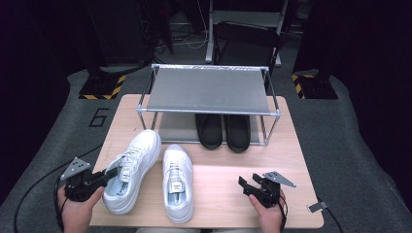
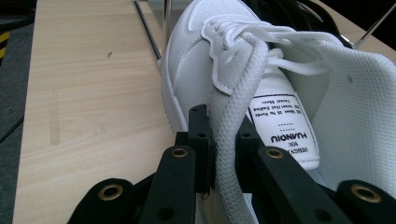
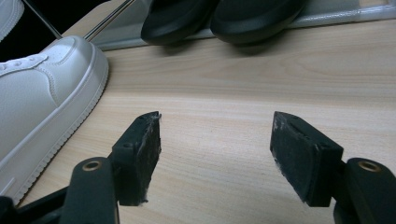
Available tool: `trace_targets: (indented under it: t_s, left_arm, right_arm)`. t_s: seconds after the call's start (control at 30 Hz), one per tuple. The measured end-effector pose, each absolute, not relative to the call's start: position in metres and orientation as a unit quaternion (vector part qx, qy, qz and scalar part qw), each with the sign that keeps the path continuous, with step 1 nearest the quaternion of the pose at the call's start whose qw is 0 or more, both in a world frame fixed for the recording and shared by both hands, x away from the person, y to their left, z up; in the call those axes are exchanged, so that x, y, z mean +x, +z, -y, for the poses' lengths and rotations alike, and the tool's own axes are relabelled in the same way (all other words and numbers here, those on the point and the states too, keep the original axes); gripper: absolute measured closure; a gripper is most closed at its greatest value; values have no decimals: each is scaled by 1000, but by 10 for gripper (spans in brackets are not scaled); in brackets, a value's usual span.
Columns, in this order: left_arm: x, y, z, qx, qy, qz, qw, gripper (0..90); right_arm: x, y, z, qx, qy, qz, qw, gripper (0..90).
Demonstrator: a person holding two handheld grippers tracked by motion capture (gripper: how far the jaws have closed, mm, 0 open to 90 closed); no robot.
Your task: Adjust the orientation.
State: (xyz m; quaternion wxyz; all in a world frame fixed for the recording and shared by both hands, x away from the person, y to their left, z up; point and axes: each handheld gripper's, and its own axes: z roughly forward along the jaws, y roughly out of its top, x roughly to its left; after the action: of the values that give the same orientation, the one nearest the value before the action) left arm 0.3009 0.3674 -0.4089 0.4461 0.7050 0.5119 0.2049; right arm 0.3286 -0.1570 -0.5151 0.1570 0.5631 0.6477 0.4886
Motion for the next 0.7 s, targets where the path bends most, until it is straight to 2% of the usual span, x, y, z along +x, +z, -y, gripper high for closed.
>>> trace_targets:
  t_s: [0.7]
  left_arm:
    - [319,-365,-342,727,202,-467,462,820]
  right_arm:
    - [328,-514,163,569,492,-639,161,331]
